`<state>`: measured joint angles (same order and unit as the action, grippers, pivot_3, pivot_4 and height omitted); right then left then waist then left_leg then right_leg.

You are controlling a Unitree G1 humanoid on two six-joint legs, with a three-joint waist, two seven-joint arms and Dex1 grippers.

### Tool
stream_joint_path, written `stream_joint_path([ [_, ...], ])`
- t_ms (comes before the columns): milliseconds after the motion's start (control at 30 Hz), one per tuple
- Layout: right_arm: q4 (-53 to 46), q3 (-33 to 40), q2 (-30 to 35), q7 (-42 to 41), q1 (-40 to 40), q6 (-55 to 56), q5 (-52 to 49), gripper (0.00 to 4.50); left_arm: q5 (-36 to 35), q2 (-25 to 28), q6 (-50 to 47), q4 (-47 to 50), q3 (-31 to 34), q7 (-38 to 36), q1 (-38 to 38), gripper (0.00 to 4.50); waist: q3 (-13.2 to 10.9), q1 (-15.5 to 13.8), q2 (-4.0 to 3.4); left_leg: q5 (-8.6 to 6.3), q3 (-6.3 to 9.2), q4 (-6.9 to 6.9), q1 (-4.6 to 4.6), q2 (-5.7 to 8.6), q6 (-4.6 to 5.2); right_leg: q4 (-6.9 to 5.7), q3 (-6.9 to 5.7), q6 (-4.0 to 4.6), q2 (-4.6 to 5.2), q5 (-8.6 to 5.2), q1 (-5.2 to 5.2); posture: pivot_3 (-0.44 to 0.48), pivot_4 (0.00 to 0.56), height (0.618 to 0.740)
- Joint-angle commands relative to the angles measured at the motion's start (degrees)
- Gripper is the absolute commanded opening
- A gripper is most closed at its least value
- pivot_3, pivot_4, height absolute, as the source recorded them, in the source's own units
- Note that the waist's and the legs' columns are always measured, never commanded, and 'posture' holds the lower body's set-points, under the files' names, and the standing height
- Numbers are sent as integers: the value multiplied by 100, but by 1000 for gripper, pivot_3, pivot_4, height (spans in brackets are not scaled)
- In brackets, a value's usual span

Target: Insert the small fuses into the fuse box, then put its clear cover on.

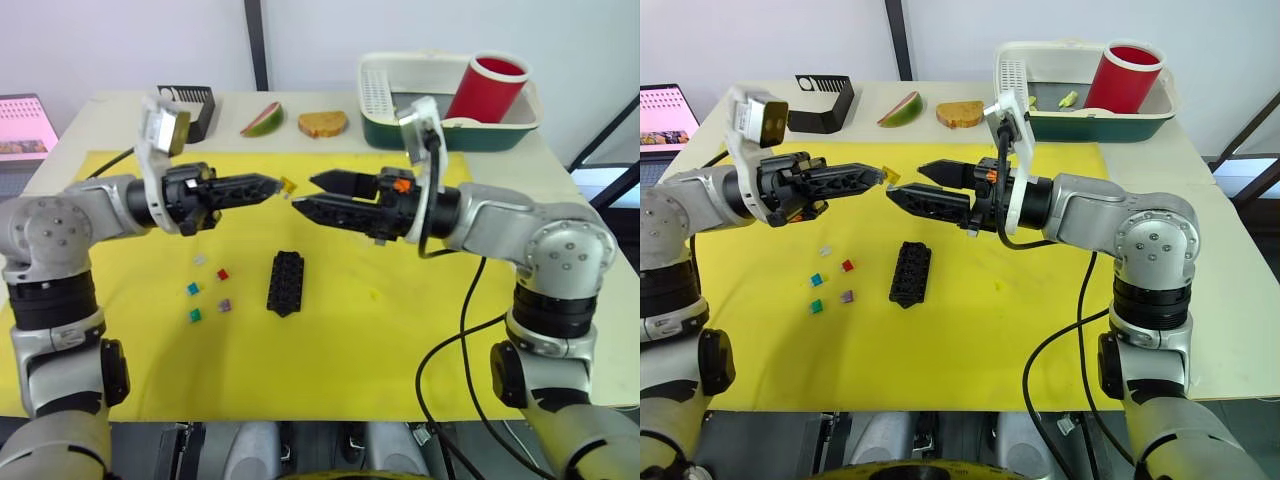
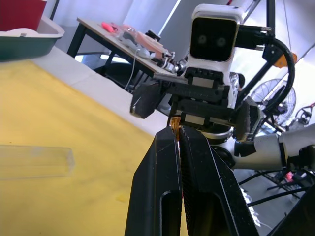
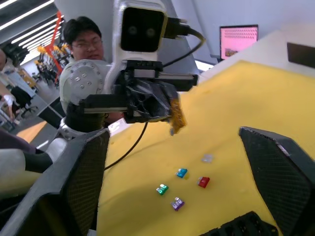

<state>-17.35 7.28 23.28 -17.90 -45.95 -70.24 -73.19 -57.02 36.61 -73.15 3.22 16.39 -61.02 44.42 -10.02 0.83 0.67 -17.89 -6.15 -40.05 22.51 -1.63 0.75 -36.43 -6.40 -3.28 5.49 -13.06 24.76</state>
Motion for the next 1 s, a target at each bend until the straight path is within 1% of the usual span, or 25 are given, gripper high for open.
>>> stream_joint_path([
  [33, -54, 59, -79, 171, -186, 53, -309, 3654, -198, 37, 129, 169, 2, 47, 92, 0, 0, 0, 0, 0, 0, 0, 0, 0, 0, 0, 0, 0, -1, 0, 0, 0, 150, 740],
  [233, 24, 53, -90, 355, -206, 90, -531, 3654, -252, 86, 216, 154, -63, 56, 21, 0, 0, 0, 0, 0, 0, 0, 0, 0, 0, 0, 0, 0, -2, 0, 0, 0, 150, 740],
  [300, 54, 58, -92, 416, -205, 103, -605, 3126, -257, 117, 238, 131, -82, 52, 13, 0, 0, 0, 0, 0, 0, 0, 0, 0, 0, 1, 0, 0, -2, 0, 0, 0, 150, 740],
  [367, 48, 33, -58, 429, -207, 102, -646, 2401, -265, 141, 256, 123, -100, 43, 12, 0, 0, 1, 0, 0, 0, 0, 0, 0, 0, 1, 0, 0, -2, 0, 0, 0, 150, 740],
  [800, 41, -45, -31, 528, -164, 127, -868, 2401, -333, 178, 293, 87, -171, 56, 25, 0, 0, 0, 0, -1, 1, 1, 1, 0, 1, 3, 0, 0, -2, 0, 0, 0, 150, 740],
  [867, 50, -51, -40, 542, -163, 137, -888, 1841, -338, 187, 308, 98, -196, 51, 10, 0, 0, 0, 0, -1, 1, 1, 1, 0, 1, 3, 0, -1, -2, 0, 0, 0, 150, 740],
  [933, 63, -65, -34, 551, -182, 139, -875, 1079, -336, 186, 314, 93, -211, 55, 13, 0, 0, 0, 0, -1, 1, 2, 1, 0, 1, 4, 0, -1, -2, 0, 0, 0, 150, 740],
  [1000, 80, -74, -27, 552, -193, 136, -887, 1079, -328, 185, 323, 85, -218, 59, 13, 0, 0, 1, 0, -1, 1, 2, 1, 0, 1, 4, 0, 0, -2, 0, 0, 0, 150, 740],
])
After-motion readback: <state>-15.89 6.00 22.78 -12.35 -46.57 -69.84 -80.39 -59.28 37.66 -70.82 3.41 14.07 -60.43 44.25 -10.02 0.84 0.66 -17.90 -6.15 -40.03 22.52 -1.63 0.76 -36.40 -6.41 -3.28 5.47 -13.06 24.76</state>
